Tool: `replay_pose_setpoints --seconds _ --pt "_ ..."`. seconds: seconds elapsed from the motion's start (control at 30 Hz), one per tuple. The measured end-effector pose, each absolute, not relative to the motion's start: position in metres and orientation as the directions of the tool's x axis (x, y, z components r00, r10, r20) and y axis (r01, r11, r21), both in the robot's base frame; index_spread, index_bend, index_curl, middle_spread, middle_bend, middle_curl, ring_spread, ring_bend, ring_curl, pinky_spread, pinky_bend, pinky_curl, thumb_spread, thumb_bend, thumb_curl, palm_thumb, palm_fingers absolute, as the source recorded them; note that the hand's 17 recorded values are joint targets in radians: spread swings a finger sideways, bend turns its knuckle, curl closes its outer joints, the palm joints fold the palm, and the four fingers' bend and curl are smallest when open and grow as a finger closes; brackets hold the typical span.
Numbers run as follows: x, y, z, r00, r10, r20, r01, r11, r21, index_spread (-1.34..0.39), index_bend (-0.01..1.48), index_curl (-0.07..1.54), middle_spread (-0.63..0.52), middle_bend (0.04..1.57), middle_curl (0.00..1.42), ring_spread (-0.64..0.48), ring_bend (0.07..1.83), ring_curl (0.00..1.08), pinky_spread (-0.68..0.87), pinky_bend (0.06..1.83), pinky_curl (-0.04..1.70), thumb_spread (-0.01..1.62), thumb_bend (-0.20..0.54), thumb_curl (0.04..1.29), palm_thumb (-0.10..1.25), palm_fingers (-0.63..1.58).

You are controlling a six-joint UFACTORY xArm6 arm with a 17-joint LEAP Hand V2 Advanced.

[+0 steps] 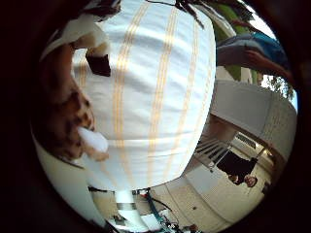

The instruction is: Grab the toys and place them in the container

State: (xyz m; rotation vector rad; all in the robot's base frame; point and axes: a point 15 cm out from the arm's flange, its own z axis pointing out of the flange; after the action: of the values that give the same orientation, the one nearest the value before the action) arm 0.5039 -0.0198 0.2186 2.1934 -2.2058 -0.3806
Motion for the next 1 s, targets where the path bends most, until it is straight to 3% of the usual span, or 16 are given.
replay_pose_setpoints --seconds 0.17,0.47,0.73,1.0 --pt "0.49 -0.024 0.26 -0.008 -0.986 -0.167 -0.989 -0.017 0.147 -0.67 0.5 -0.02 -0.19 1.08 0.94 -0.05 1.4 0.7 0.23 1.46 0.7 1.15 -0.006 0.59 1.0 1.03" --pt "0.423 -0.019 0.353 0.035 -0.981 -0.192 -0.984 -0.067 0.166 -0.85 0.63 -0.02 -0.21 1.09 1.02 -0.07 1.43 0.72 0.19 1.48 0.75 1.16 -0.016 0.64 0.99 0.99" --pt "0.391 0.041 0.44 0.203 -0.964 -0.173 -0.974 -0.217 0.068 -0.96 0.71 -0.02 -0.22 1.09 1.07 -0.08 1.45 0.74 0.18 1.49 0.78 1.16 -0.015 0.67 0.99 0.97" --pt "0.387 0.133 0.467 0.334 -0.923 -0.189 -0.939 -0.344 0.017 -1.05 0.77 -0.02 -0.22 1.1 1.11 -0.08 1.47 0.75 0.17 1.49 0.81 1.16 -0.015 0.69 0.98 0.95"
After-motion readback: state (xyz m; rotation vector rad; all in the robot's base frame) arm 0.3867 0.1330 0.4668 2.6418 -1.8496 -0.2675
